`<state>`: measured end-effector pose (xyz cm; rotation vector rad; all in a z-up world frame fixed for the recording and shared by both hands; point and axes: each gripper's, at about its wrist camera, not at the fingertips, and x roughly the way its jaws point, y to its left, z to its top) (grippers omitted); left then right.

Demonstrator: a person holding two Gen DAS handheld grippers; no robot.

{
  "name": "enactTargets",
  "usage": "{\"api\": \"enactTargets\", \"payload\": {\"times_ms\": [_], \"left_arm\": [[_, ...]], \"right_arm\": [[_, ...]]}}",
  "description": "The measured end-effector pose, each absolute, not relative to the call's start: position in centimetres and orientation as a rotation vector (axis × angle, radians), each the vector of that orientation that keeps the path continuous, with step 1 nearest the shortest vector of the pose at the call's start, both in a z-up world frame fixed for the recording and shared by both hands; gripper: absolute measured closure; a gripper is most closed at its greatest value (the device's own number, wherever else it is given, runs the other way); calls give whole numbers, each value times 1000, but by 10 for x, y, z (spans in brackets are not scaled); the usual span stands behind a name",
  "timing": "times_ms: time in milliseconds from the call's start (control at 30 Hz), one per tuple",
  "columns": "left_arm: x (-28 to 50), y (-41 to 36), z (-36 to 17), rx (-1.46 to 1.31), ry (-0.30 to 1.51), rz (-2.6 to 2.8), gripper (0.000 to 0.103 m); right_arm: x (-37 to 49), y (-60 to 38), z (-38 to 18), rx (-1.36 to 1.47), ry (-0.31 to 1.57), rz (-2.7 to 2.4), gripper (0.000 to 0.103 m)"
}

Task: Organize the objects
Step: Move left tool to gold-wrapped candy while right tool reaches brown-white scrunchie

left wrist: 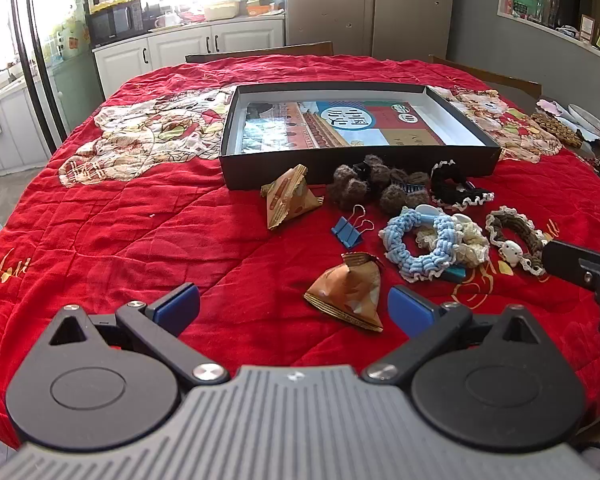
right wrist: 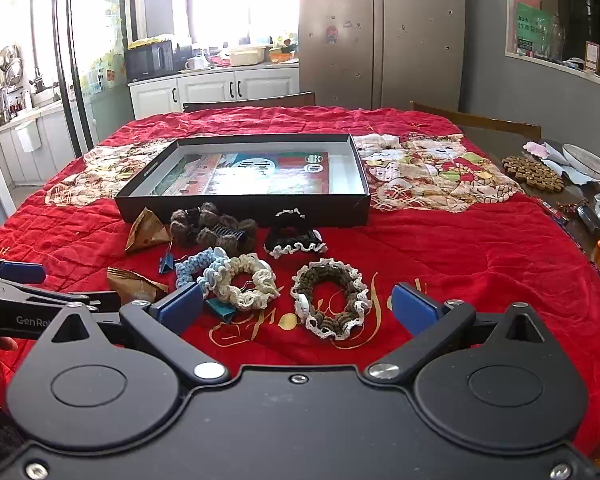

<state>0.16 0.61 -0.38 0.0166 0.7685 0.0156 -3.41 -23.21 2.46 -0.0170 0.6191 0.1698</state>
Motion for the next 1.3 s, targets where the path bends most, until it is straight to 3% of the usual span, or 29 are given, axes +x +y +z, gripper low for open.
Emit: {"api": "enactTargets", "payload": {"times_ms": [800,900,1100,1300], "left_arm": [[9,6,-12,56,760,-63,0],[12,7,-16,63,760,-84,0],[14,3,-20,107,728,-130,0],[21,2,-27,122,730,-155,10]], "right_arm": [[-25,-250,11,-32,626,188,12],[-20,-258,6,-23,630,199,18],[-7,-269,-4,-46,631,179,42],[10,-273,-15,-57,634,193,59]]}}
